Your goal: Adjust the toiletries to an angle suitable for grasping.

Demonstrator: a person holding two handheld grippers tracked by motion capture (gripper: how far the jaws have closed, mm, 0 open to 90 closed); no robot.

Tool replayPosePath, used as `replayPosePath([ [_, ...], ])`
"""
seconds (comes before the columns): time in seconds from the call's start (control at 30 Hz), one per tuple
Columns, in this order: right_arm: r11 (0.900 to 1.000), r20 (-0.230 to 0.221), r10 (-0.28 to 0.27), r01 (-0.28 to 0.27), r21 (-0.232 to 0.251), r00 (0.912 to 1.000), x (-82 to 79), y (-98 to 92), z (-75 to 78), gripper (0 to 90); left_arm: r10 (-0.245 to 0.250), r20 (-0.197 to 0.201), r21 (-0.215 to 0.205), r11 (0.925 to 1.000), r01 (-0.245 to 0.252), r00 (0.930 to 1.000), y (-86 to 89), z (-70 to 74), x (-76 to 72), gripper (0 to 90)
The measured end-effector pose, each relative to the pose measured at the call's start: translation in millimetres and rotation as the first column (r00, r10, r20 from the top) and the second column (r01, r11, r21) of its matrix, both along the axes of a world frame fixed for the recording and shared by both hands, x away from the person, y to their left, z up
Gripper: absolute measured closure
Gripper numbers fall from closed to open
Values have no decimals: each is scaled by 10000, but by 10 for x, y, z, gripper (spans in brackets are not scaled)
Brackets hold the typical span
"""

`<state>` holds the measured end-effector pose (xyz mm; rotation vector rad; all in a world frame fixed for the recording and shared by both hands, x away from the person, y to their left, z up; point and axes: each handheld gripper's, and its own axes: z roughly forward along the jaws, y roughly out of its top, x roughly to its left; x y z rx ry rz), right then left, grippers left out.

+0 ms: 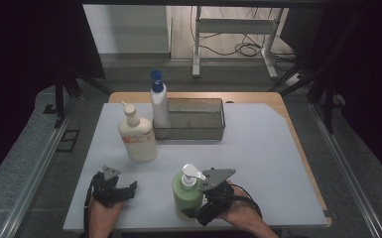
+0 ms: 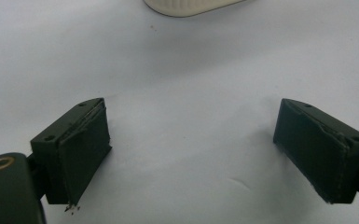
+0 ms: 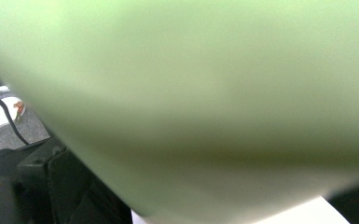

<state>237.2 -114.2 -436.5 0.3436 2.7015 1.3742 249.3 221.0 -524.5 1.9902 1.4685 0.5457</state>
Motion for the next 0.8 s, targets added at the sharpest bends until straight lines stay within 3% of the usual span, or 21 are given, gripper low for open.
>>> replayPosePath([
  [0.3, 9997, 102, 10, -12, 231, 9999, 4, 69, 25, 103, 0, 0, 1, 10000, 0, 10000, 0, 0, 0, 100],
  [0.8, 9993, 40, -313, 314, -208, 9995, 11, 70, 86, 120, -2, -1, 1, 10000, 2, 10000, 0, 0, 0, 100],
])
